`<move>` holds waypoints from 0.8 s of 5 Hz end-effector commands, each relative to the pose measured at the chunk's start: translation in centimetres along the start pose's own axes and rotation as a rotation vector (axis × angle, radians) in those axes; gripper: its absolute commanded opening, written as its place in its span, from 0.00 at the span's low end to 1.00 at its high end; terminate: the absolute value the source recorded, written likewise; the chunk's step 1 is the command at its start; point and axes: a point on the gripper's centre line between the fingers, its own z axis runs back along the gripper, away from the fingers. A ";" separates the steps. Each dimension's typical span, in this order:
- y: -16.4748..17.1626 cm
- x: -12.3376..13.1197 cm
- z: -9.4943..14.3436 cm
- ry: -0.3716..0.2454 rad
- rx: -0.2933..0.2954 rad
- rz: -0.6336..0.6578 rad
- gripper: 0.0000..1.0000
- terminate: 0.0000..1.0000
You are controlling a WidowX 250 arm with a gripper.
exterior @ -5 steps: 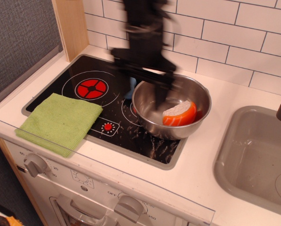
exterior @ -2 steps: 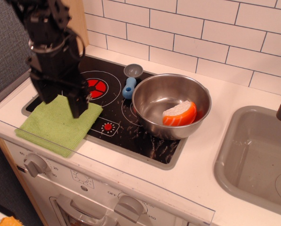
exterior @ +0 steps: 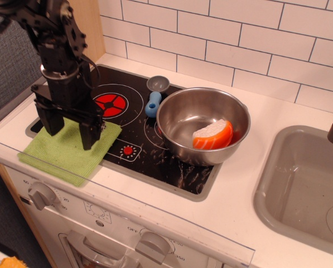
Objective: Move the green cloth to the left of the blue spoon.
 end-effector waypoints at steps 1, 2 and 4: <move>0.5 2.5 -0.6 0.034 0.035 0.006 1.00 0.00; 1.1 5.2 -0.7 0.028 0.035 0.023 1.00 0.00; 0.3 12.7 0.4 -0.072 0.015 -0.012 1.00 0.00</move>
